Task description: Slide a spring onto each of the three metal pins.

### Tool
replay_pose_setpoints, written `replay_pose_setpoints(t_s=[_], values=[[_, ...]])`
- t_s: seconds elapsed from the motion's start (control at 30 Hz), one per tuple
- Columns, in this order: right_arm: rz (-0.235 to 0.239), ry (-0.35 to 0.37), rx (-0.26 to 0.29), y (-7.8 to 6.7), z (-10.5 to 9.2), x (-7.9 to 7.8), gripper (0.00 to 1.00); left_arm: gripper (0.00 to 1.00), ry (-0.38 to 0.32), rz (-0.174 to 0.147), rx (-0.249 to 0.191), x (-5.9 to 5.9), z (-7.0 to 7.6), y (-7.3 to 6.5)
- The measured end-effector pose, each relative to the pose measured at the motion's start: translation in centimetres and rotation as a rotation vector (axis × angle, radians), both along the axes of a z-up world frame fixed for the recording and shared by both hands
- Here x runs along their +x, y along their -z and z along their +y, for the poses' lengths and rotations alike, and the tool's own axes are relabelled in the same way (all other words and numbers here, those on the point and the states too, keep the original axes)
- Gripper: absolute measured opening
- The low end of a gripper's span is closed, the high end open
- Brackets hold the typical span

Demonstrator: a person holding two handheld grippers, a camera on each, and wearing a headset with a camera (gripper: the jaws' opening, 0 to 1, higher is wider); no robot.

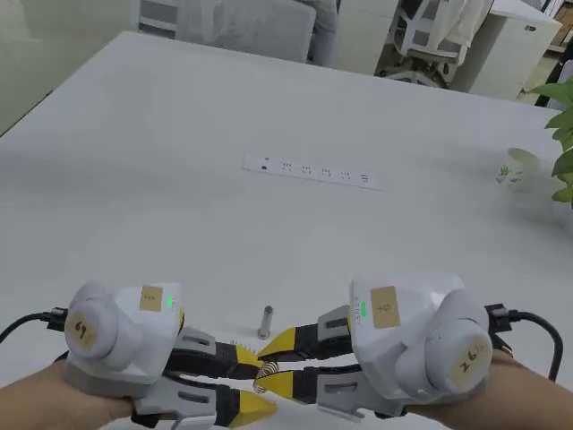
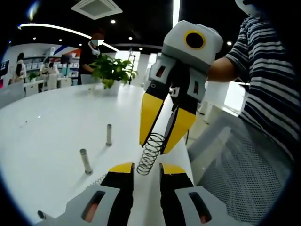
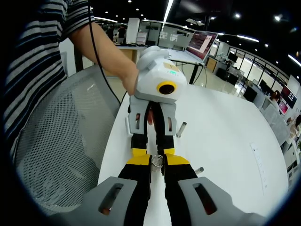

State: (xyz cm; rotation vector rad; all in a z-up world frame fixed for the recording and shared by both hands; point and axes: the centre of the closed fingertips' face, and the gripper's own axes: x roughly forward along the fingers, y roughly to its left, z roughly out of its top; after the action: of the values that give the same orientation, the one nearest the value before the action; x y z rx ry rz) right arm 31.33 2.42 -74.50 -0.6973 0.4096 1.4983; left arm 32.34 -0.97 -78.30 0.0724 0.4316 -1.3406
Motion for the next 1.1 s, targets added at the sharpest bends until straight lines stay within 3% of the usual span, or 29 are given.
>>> replay_pose_setpoints(t_s=[0.6, 1.1], values=[[-0.02, 0.024, -0.012, 0.1, -0.5, 0.5, 0.07, 0.28, -0.048, 0.014, 0.002, 0.2, 1.4, -0.1], [-0.026, 0.054, -0.021, 0.3, -1.0, 1.2, 0.07, 0.56, -0.085, 0.01, -0.007, 0.1, 3.1, -0.6]])
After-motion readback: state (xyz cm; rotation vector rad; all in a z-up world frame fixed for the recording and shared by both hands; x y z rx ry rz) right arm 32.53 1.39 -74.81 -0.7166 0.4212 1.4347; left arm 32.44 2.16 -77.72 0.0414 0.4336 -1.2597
